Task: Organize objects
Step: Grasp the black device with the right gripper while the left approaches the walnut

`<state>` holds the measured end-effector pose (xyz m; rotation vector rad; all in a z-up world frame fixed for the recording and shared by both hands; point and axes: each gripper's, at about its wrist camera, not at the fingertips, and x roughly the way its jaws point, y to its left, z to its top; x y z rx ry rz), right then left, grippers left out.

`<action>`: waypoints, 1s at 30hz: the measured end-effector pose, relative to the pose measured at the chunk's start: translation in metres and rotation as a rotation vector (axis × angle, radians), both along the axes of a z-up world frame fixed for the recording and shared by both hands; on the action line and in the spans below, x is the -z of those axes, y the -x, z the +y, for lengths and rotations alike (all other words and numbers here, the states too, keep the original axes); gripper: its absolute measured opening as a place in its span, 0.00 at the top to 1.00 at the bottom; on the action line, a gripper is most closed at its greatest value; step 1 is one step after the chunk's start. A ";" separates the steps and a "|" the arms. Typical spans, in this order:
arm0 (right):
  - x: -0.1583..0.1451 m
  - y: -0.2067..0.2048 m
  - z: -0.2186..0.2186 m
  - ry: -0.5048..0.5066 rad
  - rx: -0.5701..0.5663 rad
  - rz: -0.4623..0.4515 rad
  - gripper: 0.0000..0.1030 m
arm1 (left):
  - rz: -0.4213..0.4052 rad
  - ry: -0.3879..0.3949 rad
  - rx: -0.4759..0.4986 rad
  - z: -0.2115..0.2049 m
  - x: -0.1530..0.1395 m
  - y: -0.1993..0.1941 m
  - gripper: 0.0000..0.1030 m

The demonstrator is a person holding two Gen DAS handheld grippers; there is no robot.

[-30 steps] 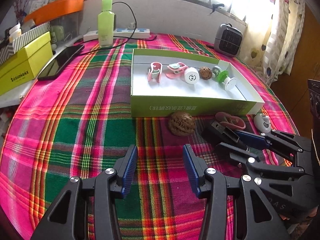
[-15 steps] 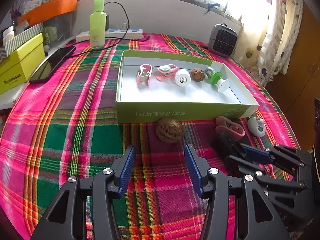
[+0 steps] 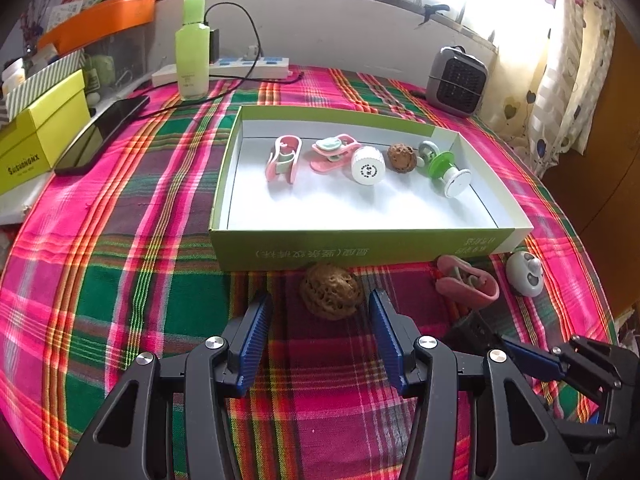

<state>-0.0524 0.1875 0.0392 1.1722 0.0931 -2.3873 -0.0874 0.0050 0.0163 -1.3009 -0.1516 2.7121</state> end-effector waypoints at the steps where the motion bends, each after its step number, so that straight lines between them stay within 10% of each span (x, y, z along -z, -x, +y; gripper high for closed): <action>1: 0.000 0.000 0.000 0.001 0.000 0.000 0.72 | 0.000 0.002 -0.004 0.000 0.000 0.001 0.52; 30: 0.000 -0.001 0.001 0.006 -0.001 -0.001 0.72 | 0.015 0.019 -0.055 -0.006 0.001 0.003 0.71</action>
